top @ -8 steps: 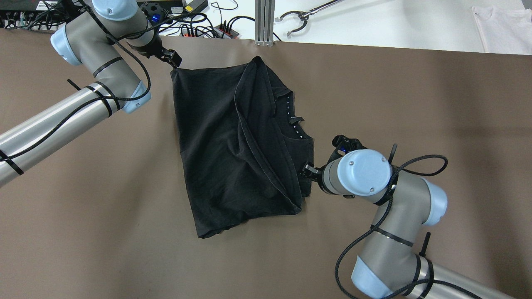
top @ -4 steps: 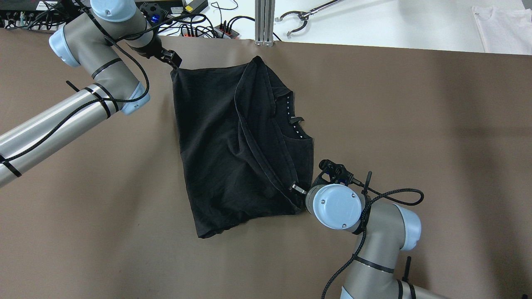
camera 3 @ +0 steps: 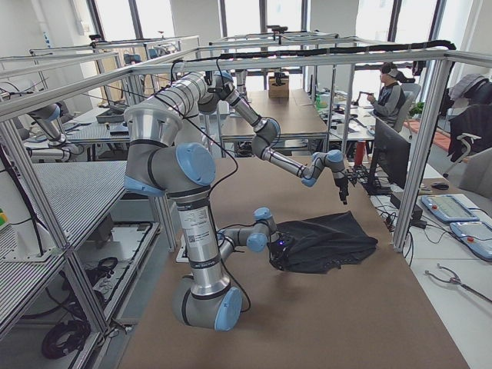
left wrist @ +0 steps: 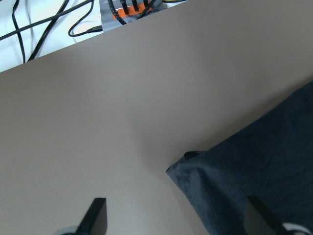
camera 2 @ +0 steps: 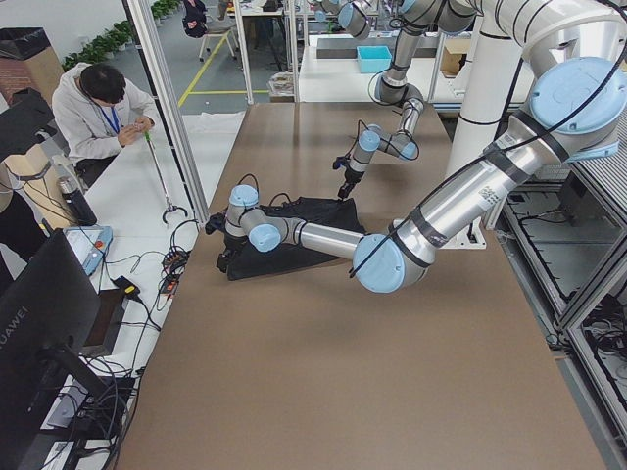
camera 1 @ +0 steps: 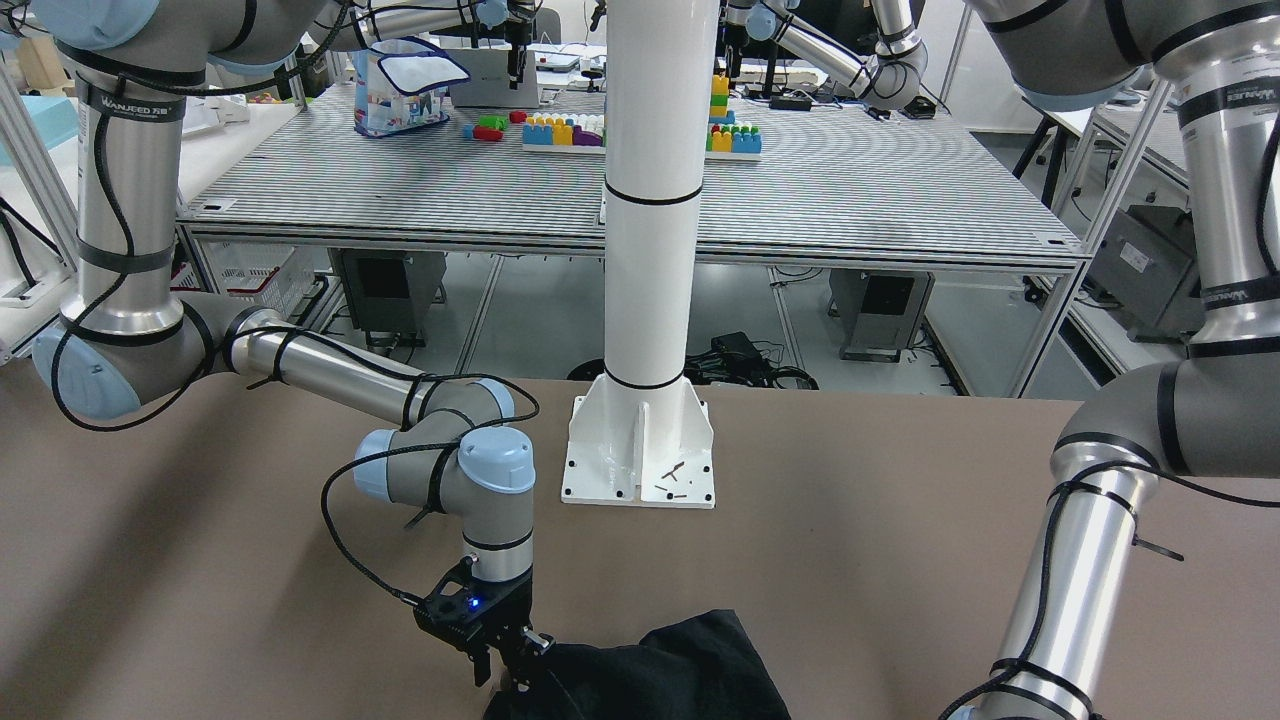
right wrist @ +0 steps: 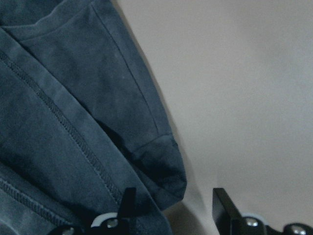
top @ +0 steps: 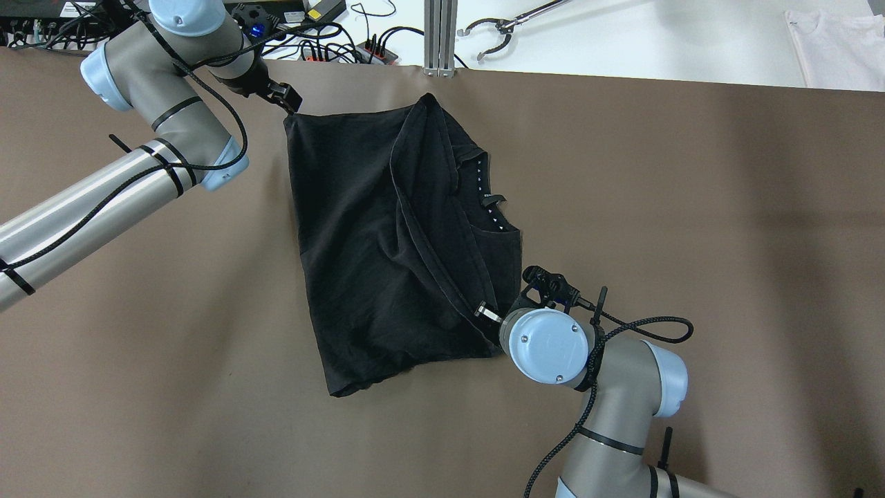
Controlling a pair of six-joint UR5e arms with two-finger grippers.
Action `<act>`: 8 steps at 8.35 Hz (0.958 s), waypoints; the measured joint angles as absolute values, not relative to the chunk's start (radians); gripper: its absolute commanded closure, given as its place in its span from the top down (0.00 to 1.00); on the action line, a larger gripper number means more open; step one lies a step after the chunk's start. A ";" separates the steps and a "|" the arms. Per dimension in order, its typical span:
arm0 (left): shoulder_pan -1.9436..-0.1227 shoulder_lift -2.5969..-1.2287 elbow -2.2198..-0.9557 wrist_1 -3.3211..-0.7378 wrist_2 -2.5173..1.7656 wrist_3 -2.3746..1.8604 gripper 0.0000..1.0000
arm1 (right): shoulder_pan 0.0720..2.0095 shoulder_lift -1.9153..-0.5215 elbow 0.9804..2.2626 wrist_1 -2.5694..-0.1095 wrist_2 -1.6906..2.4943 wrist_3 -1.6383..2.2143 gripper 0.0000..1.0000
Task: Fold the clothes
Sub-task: 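Grasp the shirt's other side edge with the right gripper near the hem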
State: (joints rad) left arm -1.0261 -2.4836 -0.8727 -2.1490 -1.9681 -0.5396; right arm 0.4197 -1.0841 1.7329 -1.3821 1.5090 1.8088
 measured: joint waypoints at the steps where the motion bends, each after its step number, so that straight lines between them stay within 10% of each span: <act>1: -1.026 -2.484 -0.872 -2.148 -1.968 -0.540 1.00 | 0.420 -1.074 1.722 -1.382 1.508 1.809 0.63; 2: -1.026 -2.484 -0.872 -2.148 -1.968 -0.540 1.00 | 0.420 -1.066 1.715 -1.382 1.504 1.809 0.50; 3: -1.026 -2.484 -0.871 -2.148 -1.968 -0.541 1.00 | 0.420 -1.062 1.709 -1.382 1.492 1.809 0.10; 4: -1.026 -2.484 -0.871 -2.148 -1.968 -0.541 1.00 | 0.420 -1.060 1.703 -1.381 1.481 1.810 0.00; 8: -1.026 -2.484 -0.872 -2.146 -1.968 -0.541 1.00 | 0.421 -1.058 1.705 -1.355 1.473 1.815 0.00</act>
State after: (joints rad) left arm -1.0262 -2.4840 -0.8718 -2.1461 -1.9681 -0.5414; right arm 0.4214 -1.0579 1.7052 -1.3548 1.4728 1.8155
